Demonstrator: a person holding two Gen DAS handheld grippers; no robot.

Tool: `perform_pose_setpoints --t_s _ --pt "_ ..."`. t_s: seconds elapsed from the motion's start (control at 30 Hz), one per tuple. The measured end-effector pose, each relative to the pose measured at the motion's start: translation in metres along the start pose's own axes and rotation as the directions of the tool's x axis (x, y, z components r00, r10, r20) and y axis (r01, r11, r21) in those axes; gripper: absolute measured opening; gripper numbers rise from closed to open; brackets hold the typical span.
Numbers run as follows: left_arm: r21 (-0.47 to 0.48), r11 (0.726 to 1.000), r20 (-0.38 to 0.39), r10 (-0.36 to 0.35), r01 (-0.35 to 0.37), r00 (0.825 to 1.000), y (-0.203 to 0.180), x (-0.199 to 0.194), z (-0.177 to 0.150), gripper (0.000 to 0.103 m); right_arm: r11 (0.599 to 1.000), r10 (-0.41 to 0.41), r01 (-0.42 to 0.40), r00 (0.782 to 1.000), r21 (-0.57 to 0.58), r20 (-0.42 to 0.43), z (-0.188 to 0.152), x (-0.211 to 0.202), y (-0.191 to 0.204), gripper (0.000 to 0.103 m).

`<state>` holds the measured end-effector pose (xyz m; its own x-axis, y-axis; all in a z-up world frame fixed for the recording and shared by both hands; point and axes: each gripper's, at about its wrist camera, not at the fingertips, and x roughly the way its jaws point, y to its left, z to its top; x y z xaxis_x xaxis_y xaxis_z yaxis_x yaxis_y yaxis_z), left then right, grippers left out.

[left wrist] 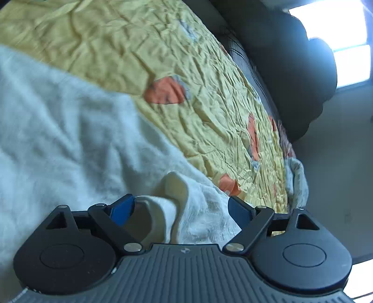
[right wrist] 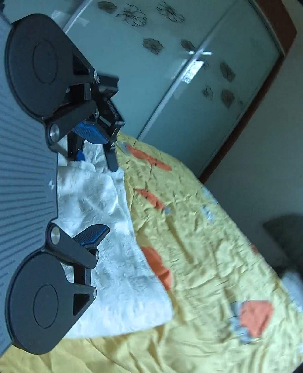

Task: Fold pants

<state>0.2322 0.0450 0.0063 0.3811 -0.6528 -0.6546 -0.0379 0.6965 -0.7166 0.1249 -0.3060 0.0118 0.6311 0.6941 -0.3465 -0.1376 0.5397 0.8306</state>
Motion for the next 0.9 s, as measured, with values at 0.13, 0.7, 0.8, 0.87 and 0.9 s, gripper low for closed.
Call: perform_pose_setpoints --t_s 0.13,0.7,0.8,0.87,0.9 --pt "0.15 0.981 0.067 0.111 -0.12 0.992 -0.02 0.008 0.004 0.021 0.998 -0.049 0.05 0.998 0.037 -0.031 -0.017 0.006 -0.016 0.076" --pt "0.385 0.886 0.185 0.2 -0.258 0.962 -0.02 -0.019 -0.015 0.013 0.982 -0.085 0.068 0.992 -0.179 -0.089 -0.049 0.007 0.013 0.079" --pt "0.316 0.935 0.166 0.11 -0.159 0.98 -0.012 -0.039 -0.028 0.039 0.976 -0.072 0.054 0.994 -0.209 -0.079 -0.048 0.003 0.024 0.079" --pt "0.285 0.949 0.15 0.092 -0.133 0.984 -0.007 -0.046 -0.039 0.051 0.974 -0.069 0.05 0.994 -0.223 -0.079 -0.047 0.003 0.029 0.079" --pt "0.272 0.954 0.132 0.093 -0.126 0.987 -0.005 -0.046 -0.046 0.052 0.972 -0.069 0.049 0.994 -0.229 -0.082 -0.047 0.004 0.031 0.079"
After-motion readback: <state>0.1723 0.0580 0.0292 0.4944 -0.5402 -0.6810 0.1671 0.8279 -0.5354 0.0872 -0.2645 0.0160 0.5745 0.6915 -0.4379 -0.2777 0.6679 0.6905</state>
